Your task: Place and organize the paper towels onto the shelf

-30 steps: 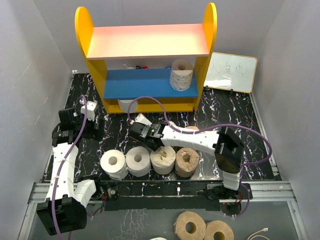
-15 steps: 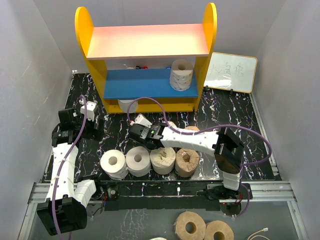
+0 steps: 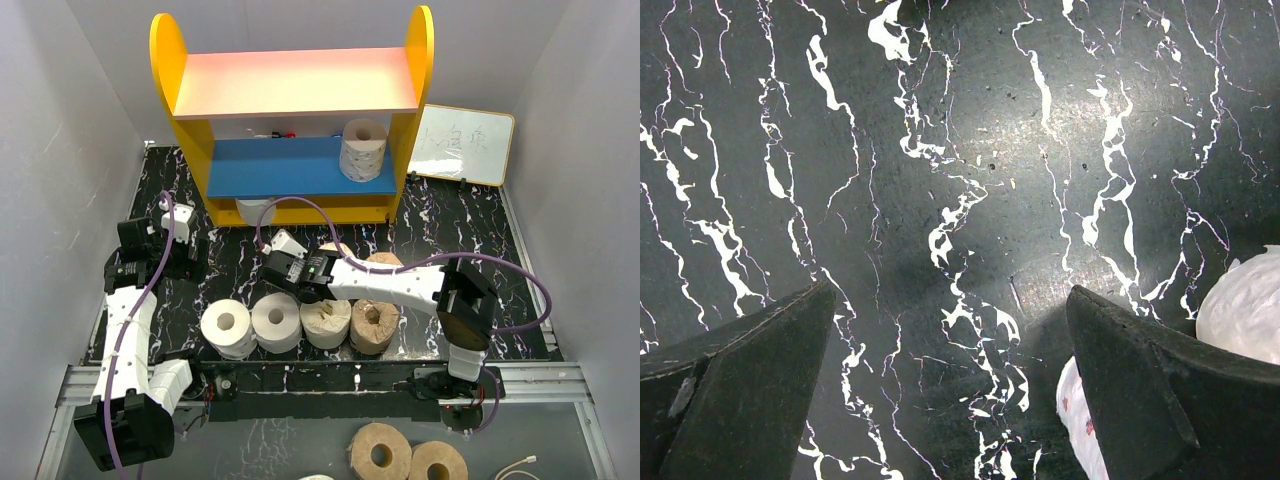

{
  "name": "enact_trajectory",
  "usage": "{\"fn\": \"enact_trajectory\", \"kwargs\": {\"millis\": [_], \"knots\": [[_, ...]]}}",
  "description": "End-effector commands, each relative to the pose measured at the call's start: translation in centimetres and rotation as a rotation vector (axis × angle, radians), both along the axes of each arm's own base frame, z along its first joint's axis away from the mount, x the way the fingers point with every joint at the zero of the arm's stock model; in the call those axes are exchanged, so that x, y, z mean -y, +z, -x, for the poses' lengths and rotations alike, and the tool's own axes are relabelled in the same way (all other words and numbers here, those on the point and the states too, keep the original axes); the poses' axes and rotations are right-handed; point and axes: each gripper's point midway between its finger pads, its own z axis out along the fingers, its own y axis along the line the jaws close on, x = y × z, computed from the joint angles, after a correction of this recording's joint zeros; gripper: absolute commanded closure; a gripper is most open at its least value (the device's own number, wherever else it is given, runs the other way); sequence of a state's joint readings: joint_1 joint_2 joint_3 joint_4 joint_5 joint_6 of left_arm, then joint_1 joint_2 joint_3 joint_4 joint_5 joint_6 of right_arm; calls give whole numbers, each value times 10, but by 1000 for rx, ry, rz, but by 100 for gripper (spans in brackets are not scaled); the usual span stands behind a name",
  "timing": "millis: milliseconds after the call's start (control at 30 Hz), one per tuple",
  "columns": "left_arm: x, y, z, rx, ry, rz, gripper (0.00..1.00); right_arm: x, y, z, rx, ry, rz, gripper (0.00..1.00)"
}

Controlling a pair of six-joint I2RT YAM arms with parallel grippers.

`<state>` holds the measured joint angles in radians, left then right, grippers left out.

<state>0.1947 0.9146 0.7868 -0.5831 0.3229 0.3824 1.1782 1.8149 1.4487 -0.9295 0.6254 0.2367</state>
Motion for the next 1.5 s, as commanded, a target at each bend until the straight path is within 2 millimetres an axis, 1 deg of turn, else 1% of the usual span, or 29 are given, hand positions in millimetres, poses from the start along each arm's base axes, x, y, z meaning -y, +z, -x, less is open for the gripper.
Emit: {"fn": "enact_trajectory", "kwargs": {"millis": [0,67,133,233,300,333,400,500,567,733,767,800,833,867,900,933,967,1033,1200,1267,1300,1333,1400,1467], "knots": [[1,4,0,20,-5,9,1,10,-50,32,-205,15,26,100],[1,5,1,20,-5,9,1,12,-38,25,-163,15,33,100],[1,5,1,18,-4,9,1,17,-15,15,-93,7,57,100],[1,5,0,22,-4,10,1,18,37,-1,25,16,50,100],[1,4,0,18,-5,12,1,15,71,-5,63,56,22,100],[1,5,0,19,-6,13,1,14,85,-5,79,84,9,100],[1,6,-1,20,-3,14,1,13,108,-6,113,122,-10,100],[1,6,0,21,-3,13,1,13,127,-4,128,170,-39,100],[1,6,0,21,-2,14,1,12,133,-2,127,203,-59,100],[0,5,-1,18,-1,15,1,9,142,-2,137,230,-78,100],[0,6,-1,16,-1,16,1,8,142,-2,137,230,-80,100],[0,6,-1,16,-2,16,1,7,139,-2,136,230,-81,98],[0,6,-1,16,-1,16,1,8,136,-3,139,214,-83,59],[0,6,0,15,-1,16,1,8,131,-1,130,206,-90,31],[0,6,-1,17,0,15,1,5,123,4,97,224,-106,17],[0,6,-1,17,1,14,1,1,117,9,65,236,-130,5],[0,5,0,16,1,14,1,-3,110,14,34,241,-156,2],[0,5,0,15,3,15,1,-10,101,20,0,248,-204,1],[-1,5,0,16,4,16,1,-4,87,16,-30,110,-215,2],[-1,4,0,16,3,17,1,-7,85,19,-49,114,-232,2],[-1,4,0,17,5,18,1,-8,85,17,-38,107,-238,1],[-1,4,0,18,6,18,1,-7,83,15,-36,97,-227,2],[-1,4,0,20,7,19,1,-5,76,13,-31,77,-193,5],[-1,4,0,24,9,19,1,1,68,7,-6,45,-135,7]]}}
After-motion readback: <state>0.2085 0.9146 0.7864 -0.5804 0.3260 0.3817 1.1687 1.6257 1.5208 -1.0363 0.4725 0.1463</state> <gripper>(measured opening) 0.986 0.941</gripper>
